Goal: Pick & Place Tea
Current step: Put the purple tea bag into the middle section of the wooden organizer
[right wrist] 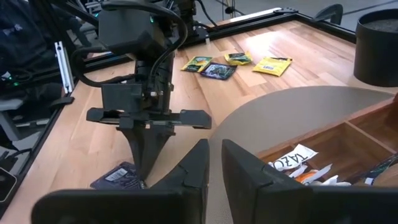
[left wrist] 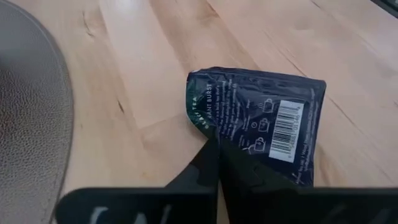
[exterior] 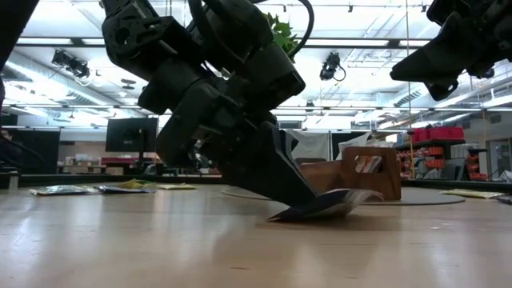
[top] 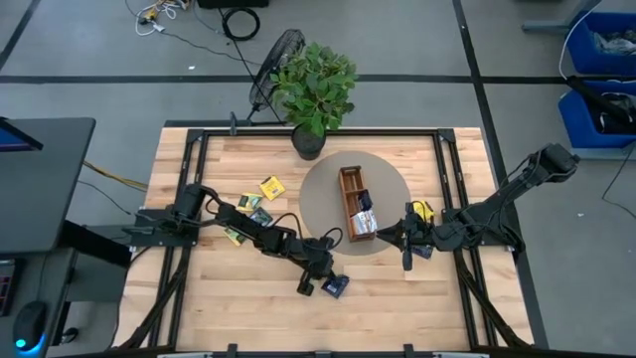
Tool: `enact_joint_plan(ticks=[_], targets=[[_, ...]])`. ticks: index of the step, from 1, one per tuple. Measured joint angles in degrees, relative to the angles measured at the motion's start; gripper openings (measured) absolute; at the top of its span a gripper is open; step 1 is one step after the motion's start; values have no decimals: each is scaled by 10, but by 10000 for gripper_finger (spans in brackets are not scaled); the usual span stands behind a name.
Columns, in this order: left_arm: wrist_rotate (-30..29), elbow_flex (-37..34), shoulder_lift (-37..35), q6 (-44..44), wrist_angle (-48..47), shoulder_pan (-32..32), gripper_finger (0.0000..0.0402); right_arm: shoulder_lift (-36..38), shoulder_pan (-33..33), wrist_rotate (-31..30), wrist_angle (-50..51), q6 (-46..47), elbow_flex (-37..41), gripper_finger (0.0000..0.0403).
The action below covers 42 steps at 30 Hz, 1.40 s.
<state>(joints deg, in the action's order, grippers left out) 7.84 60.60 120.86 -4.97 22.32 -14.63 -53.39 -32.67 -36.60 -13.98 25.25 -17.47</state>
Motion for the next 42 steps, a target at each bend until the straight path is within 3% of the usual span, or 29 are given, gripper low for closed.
enact_joint_plan(ticks=[9,14,17,22,31,34,42], targets=[[-16,1,-15,-33,-7,-2,4,0,0,3,-50,23,0,52],[-72,1,-34,-90,-13,-15,3,0,11,79,-72,82,-1,52],[-129,1,-46,-121,-6,-30,3,-7,24,132,-46,133,-15,52],[-272,2,-62,-174,-2,-62,3,-48,38,157,-10,179,-36,71],[-411,2,-65,-224,45,-80,2,-168,49,170,28,192,-127,182],[-426,2,-66,-250,65,-81,2,-214,52,172,67,196,-184,204],[-447,2,-66,-265,63,-90,2,-282,69,151,318,208,-340,210]])
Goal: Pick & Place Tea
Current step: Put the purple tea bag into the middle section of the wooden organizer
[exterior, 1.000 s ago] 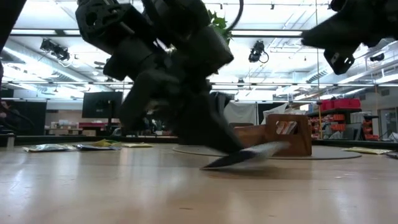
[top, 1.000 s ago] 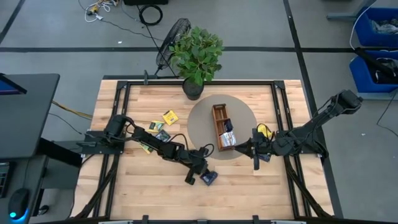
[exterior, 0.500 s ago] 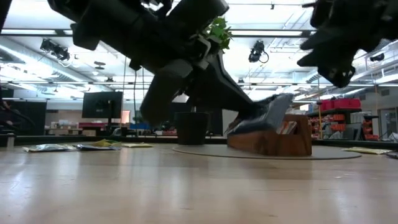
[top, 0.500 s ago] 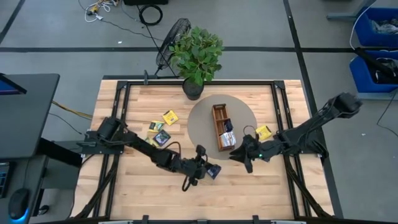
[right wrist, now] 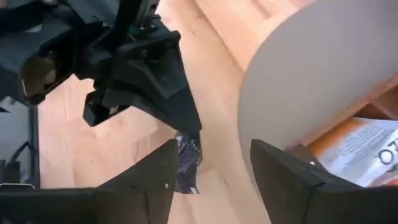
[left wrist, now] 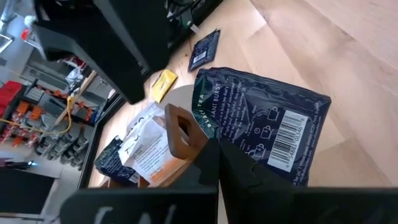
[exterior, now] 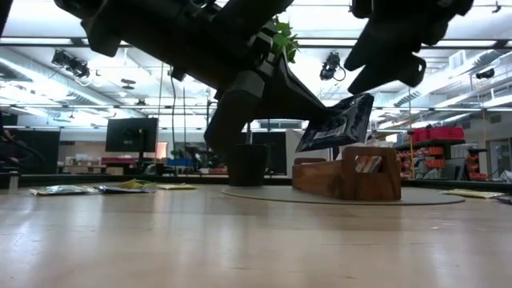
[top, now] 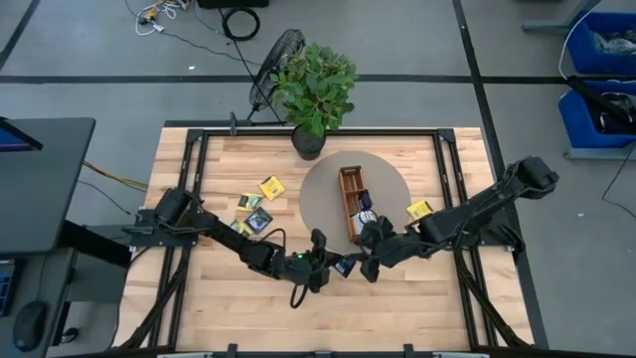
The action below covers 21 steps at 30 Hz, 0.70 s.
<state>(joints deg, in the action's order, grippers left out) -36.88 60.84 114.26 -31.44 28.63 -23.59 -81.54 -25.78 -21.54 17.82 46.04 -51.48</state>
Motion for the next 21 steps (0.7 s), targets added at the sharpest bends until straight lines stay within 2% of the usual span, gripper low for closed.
enact_joint_plan(ticks=[7,13,21], targets=[[-31,0,0,-18,4,-5,3,-7,20,57,34,11,-23,210],[-41,0,0,-47,14,-5,2,-7,23,65,46,15,-23,207],[-44,0,0,-97,63,-1,2,-7,47,102,46,6,-23,183]])
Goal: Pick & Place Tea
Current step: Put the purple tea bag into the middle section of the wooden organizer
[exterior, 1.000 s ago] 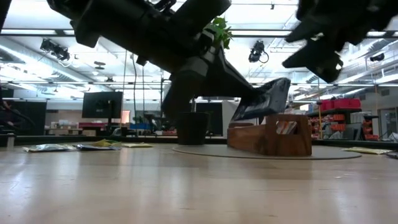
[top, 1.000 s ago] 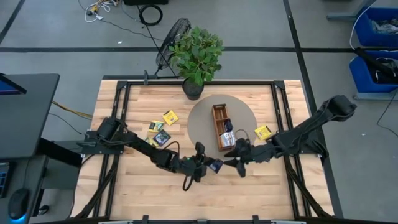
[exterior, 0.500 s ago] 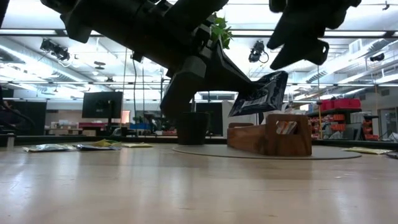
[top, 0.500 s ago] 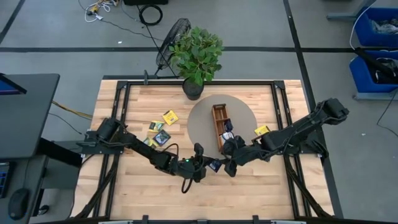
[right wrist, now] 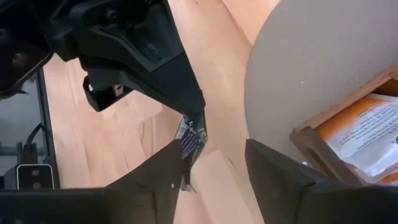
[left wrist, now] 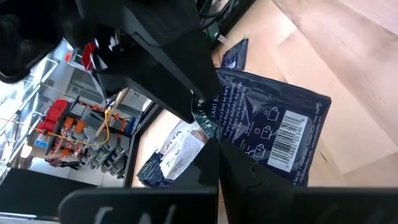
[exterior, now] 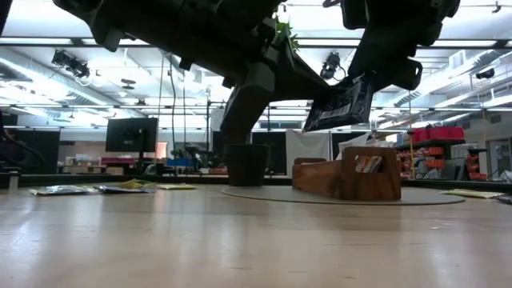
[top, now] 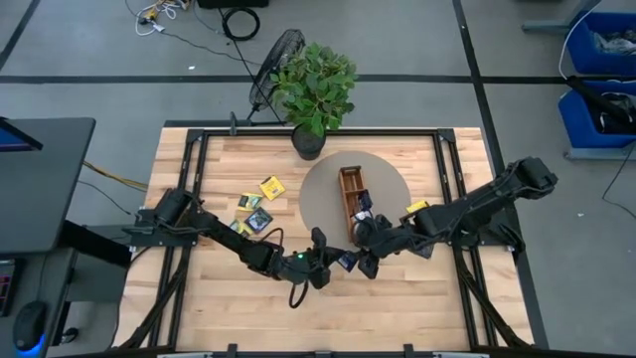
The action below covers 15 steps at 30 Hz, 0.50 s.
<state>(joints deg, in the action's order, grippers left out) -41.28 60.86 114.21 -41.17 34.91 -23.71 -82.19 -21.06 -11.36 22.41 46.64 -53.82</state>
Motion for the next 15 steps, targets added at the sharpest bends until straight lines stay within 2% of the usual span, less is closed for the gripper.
enact_joint_plan(ticks=[6,12,15], targets=[[0,0,0,15,-2,2,3,0,13,16,1,-4,0,131],[0,0,0,37,0,1,23,0,16,35,5,-12,0,17],[4,0,0,55,0,1,43,0,16,34,5,-15,1,12]])
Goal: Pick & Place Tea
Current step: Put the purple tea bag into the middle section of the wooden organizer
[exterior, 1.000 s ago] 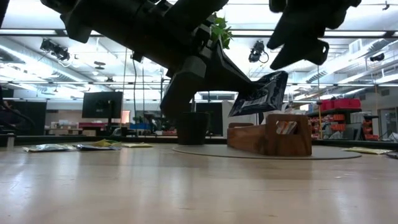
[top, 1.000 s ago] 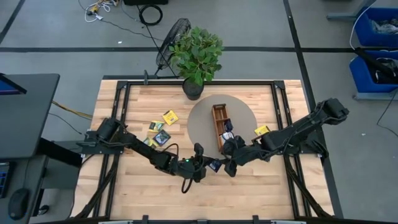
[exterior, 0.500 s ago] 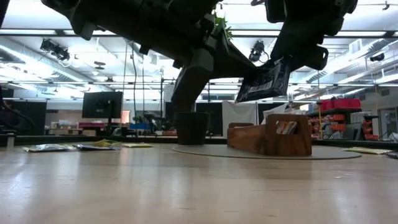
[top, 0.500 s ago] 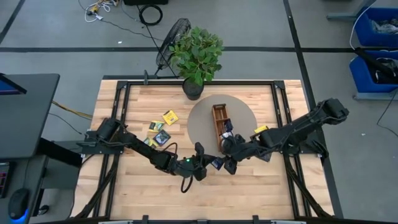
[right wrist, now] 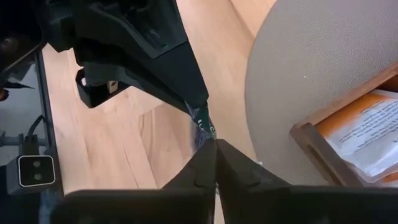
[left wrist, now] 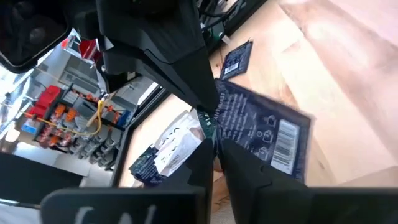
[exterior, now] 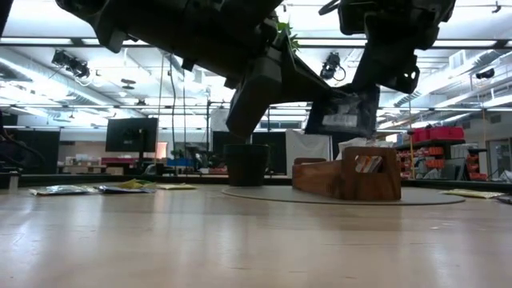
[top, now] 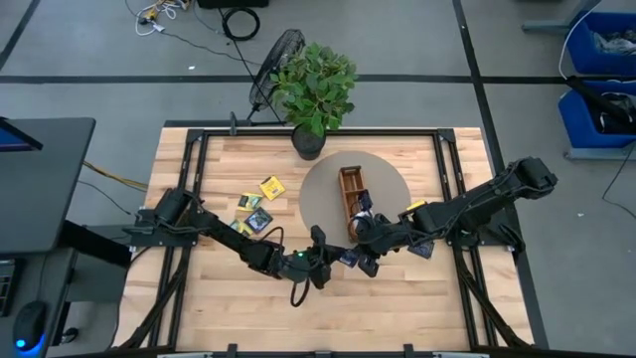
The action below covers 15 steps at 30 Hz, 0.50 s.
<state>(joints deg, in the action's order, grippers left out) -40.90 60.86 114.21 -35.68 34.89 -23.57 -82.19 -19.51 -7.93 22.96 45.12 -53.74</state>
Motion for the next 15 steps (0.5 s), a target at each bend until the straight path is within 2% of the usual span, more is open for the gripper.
enact_joint_plan(ticks=[3,5,7,10,15], targets=[[3,-1,0,33,0,0,61,0,0,-7,1,-3,0,5],[27,-8,0,68,3,0,69,0,-3,-17,6,-4,0,4],[86,-16,0,106,4,0,73,1,-7,-27,14,-6,0,4],[209,-30,0,170,8,-2,74,2,-17,-72,25,-14,0,2],[336,-78,-21,243,44,-2,64,2,-29,-121,40,-17,0,1]])
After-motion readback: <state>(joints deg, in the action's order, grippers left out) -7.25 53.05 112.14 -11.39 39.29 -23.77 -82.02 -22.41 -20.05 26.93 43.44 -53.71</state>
